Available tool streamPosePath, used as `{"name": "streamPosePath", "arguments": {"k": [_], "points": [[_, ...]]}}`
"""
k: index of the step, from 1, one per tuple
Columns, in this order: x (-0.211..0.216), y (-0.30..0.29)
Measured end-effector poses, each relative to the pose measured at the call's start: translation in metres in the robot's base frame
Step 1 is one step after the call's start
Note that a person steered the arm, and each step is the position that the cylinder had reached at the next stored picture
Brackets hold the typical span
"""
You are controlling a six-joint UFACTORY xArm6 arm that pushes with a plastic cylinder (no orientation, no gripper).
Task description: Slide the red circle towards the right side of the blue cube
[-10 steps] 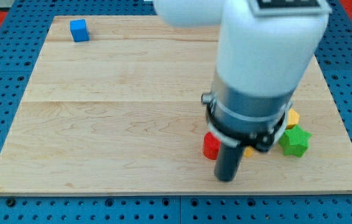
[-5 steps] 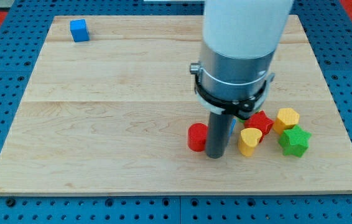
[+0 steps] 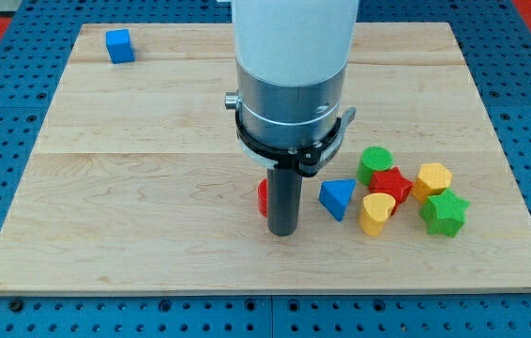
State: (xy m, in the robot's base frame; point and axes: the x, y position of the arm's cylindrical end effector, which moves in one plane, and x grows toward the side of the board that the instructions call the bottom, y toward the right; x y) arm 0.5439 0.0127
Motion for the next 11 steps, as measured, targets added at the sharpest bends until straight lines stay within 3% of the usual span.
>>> {"name": "streamPosePath", "arguments": {"k": [4,5,6,9,10,11], "points": [[-0.089,-0.041],[-0.058,-0.030],[-0.075,-0.019],[-0.221,-0.036],[-0.255,-0.056],[-0.250,-0.075]]}}
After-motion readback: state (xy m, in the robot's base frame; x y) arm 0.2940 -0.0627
